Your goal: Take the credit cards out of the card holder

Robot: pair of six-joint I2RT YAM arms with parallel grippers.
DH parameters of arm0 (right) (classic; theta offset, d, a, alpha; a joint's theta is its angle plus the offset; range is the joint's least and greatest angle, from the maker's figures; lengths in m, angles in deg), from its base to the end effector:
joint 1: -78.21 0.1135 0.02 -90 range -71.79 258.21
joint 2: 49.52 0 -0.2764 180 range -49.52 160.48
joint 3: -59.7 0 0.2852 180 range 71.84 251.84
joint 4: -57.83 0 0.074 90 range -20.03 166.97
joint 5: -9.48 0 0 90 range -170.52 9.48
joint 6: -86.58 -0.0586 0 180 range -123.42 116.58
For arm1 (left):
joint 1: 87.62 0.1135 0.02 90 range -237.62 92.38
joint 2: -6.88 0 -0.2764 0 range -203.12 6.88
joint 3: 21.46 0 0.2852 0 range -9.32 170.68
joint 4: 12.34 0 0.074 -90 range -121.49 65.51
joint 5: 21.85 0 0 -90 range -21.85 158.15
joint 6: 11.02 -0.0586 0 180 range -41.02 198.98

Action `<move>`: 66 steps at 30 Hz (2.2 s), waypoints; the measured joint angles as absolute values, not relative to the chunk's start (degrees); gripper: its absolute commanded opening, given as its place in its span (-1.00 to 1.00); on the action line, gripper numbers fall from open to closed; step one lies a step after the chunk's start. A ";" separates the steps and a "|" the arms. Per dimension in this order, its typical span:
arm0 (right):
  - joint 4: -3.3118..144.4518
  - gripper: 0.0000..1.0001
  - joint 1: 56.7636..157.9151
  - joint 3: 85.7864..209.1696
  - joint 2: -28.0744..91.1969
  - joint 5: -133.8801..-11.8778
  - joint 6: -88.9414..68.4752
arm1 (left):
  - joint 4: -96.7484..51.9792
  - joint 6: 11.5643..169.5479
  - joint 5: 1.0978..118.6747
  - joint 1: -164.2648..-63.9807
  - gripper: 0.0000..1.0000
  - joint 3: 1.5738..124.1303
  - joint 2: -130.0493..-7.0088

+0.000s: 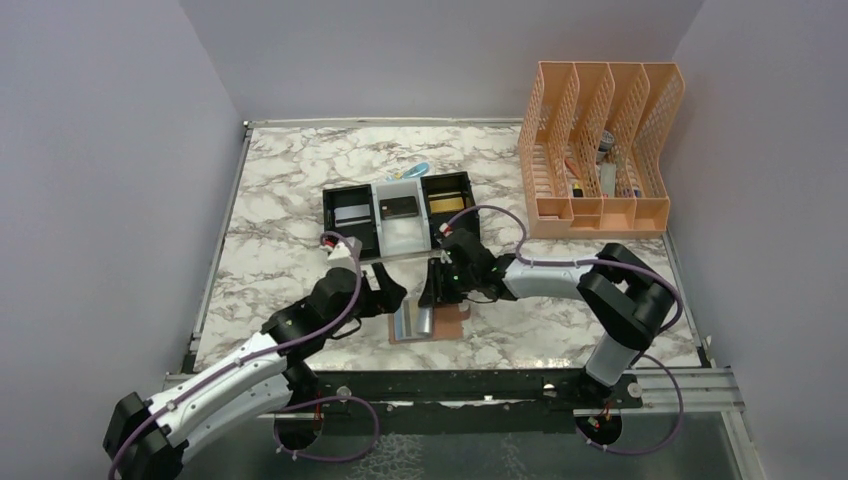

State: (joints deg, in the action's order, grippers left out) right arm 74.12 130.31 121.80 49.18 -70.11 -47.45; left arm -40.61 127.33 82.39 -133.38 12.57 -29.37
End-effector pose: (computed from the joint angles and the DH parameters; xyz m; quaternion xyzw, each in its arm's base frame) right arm 0.2190 0.2986 0.1117 -0.0952 0.9397 0.2932 0.1478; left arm 0.1462 -0.1295 0.1995 -0.0810 0.8599 -0.2872 0.4143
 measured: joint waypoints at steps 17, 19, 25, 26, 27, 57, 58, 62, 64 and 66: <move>44.85 -0.31 121.43 104.29 48.52 -52.44 -60.28 | -11.43 125.30 54.63 -133.38 0.67 9.53 -55.23; 44.50 -0.31 121.37 104.09 48.54 -52.34 -60.56 | -10.62 125.28 54.61 -133.38 0.67 9.21 -56.56; 43.19 -0.28 121.17 103.85 49.13 -51.61 -61.18 | -6.05 125.35 52.38 -133.32 0.65 9.32 -61.92; 43.08 -0.26 121.13 103.81 49.18 -51.48 -61.26 | -5.35 125.35 51.90 -133.32 0.65 9.32 -62.33; 42.99 -0.24 121.08 103.81 49.18 -51.35 -61.35 | -4.96 125.37 51.57 -133.32 0.65 9.32 -62.55; 69.05 -0.07 121.00 104.57 26.79 -70.74 -59.84 | 0.77 126.61 41.95 -134.43 0.00 11.68 -66.31; 69.81 -0.12 121.00 104.57 25.77 -71.37 -59.75 | 1.01 126.64 41.95 -134.74 -0.02 11.79 -67.12; 70.38 -0.31 120.95 104.57 23.03 -71.74 -59.16 | 2.06 126.64 42.02 -136.24 -0.08 11.79 -70.38; 70.36 -0.37 120.95 104.57 22.90 -70.94 -58.62 | 2.49 126.66 42.04 -137.29 -0.08 11.79 -71.78; 70.31 -0.41 120.95 104.57 22.95 -69.43 -58.18 | 2.97 126.68 42.15 -138.23 -0.08 11.79 -72.78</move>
